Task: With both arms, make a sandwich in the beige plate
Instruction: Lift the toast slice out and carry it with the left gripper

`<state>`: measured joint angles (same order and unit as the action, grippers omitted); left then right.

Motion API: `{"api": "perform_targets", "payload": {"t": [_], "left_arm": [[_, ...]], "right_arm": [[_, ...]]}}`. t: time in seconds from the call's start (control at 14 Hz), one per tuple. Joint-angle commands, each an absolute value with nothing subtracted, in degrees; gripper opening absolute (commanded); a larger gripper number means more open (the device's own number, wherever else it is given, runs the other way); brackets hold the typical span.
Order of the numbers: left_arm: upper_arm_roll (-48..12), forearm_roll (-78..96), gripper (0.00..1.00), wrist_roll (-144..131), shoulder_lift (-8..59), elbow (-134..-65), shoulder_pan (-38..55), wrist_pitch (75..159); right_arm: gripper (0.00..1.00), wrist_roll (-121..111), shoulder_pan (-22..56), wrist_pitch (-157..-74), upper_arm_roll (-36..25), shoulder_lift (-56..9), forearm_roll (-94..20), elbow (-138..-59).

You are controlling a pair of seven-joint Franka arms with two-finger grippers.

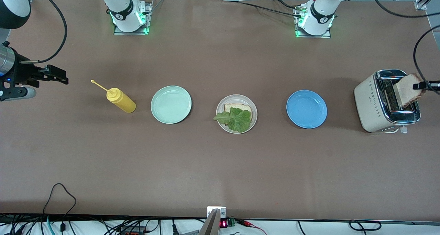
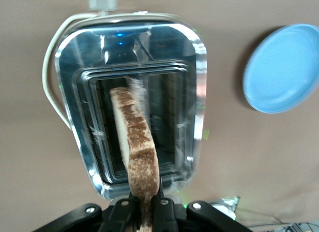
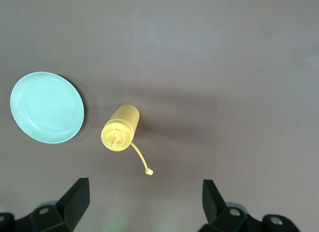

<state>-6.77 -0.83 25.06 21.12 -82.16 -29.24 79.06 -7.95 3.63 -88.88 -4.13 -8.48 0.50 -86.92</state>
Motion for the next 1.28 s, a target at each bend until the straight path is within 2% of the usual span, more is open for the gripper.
{"api": "perform_targets", "payload": {"t": [0.0,0.21,0.36,0.5,0.57,0.93,1.21], "left_arm": [[-12.6,-0.9,0.01,22.9,17.8,-77.9,-29.2,71.3],[-21.1,-0.6,0.01,19.2,17.8,-74.4,-29.2,65.6],[-28.3,0.0,0.01,13.4,18.0,-75.0,-29.1,63.6],[-36.0,1.6,0.01,5.2,20.9,-76.5,-27.8,63.4],[-37.6,3.4,0.01,1.3,23.0,-76.6,-25.7,64.8],[-37.7,10.4,0.0,-7.1,31.8,-78.4,-16.2,79.2],[-37.7,21.4,0.0,-9.1,35.1,-85.1,-14.4,94.7]], "right_arm": [[1.0,-9.0,3.5,-89.4,-4.5,-8.8,1.1,-85.9],[1.0,-8.5,3.9,-89.3,-4.4,-8.8,1.0,-85.0],[1.0,-8.3,3.6,-89.0,-4.4,-8.7,0.9,-84.9],[1.0,-8.8,3.3,-88.9,-4.7,-8.7,0.8,-85.0],[1.0,-9.0,3.3,-88.9,-4.7,-8.7,0.8,-84.9],[1.0,-9.0,2.2,-89.0,-4.7,-8.8,0.4,-85.0],[1.0,-8.7,2.2,-88.9,-4.7,-8.8,0.3,-85.0]]}}
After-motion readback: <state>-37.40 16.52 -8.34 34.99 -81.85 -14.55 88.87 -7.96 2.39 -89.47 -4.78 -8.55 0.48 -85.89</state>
